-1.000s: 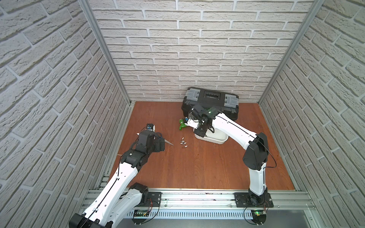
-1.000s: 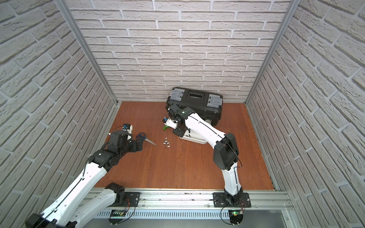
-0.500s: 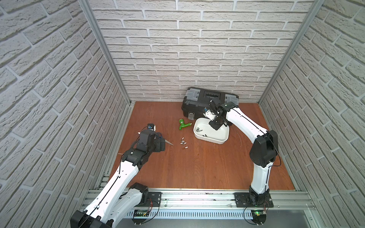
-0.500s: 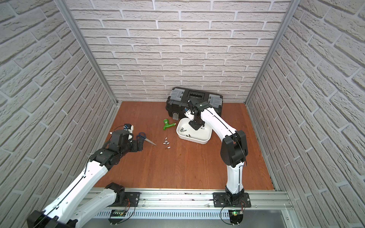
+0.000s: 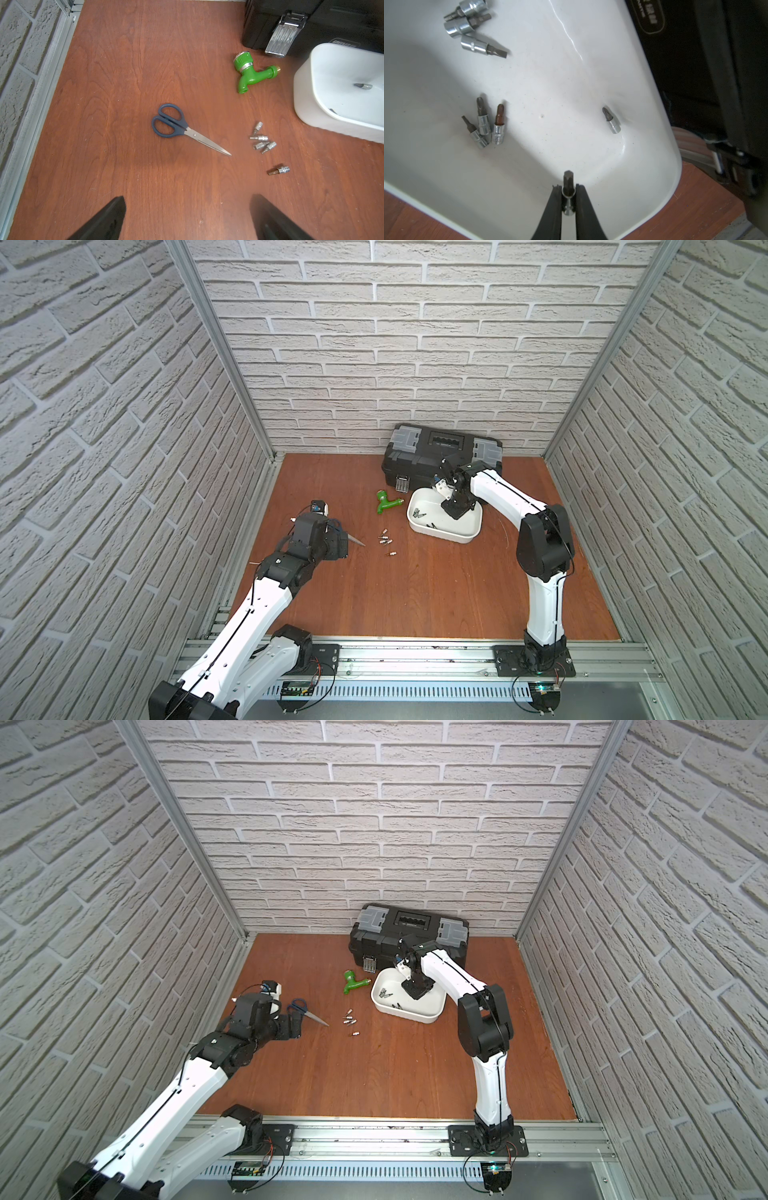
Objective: Put the bit on the desktop into the storage box
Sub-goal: Place the screwdriver bit in the storage box.
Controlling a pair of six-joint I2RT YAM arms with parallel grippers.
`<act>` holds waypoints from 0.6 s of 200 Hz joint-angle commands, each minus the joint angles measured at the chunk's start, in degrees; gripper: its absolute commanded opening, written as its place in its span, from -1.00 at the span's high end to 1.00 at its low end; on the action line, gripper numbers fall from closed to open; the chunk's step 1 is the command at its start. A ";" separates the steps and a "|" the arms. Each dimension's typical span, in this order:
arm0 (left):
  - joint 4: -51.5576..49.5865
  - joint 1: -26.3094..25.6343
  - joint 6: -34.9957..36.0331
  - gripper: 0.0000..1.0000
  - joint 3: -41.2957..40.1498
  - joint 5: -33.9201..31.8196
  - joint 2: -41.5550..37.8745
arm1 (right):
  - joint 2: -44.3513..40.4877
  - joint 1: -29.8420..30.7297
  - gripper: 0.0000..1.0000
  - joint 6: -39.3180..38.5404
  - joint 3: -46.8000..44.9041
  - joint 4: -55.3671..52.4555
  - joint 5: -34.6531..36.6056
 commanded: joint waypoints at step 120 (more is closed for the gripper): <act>1.69 -0.37 4.10 -0.96 2.50 13.47 3.99 | -1.75 -0.25 0.25 1.94 -2.47 2.58 -1.05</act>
